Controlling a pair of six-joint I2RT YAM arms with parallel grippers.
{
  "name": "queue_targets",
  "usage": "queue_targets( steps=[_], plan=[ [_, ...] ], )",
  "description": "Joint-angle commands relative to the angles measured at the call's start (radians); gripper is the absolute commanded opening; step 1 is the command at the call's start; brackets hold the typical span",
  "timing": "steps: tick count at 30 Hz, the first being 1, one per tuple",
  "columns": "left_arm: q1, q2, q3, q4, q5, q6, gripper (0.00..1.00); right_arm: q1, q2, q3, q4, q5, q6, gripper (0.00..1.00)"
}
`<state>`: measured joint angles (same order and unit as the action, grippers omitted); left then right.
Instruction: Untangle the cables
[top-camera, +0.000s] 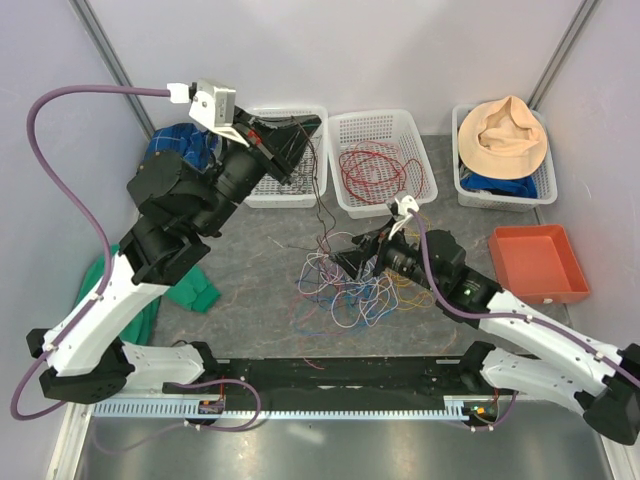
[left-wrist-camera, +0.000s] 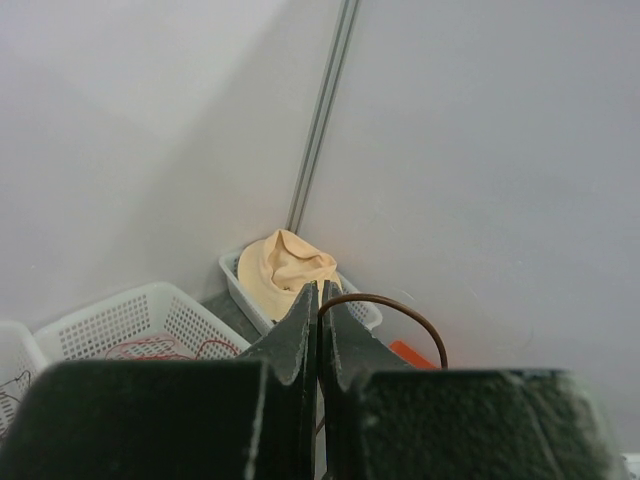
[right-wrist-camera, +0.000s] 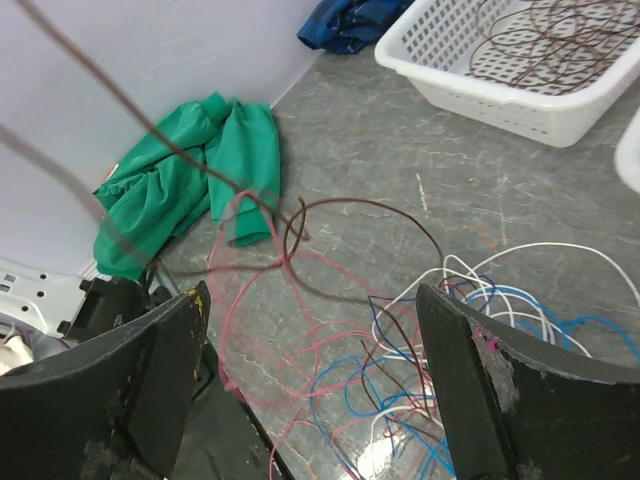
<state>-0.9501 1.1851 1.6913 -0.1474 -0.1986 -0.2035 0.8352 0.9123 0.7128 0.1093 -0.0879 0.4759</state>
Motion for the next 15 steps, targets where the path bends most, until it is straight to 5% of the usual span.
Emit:
queue_targets(
  steps=[1,7,13,15],
  plan=[
    [0.004,0.002,0.065,-0.024,0.018,0.022,0.02,0.002,0.051,-0.009,0.193,-0.061,0.020,0.92],
    [0.004,0.011,0.111,-0.041,0.021,0.030,0.02,0.004,0.193,-0.018,0.296,-0.128,0.020,0.83],
    [0.004,0.037,0.175,-0.055,0.024,0.042,0.02,0.010,0.362,-0.032,0.319,-0.142,0.006,0.42],
    [0.005,0.044,0.208,-0.058,0.025,0.049,0.02,0.012,0.396,-0.056,0.340,-0.122,0.007,0.21]
  ],
)
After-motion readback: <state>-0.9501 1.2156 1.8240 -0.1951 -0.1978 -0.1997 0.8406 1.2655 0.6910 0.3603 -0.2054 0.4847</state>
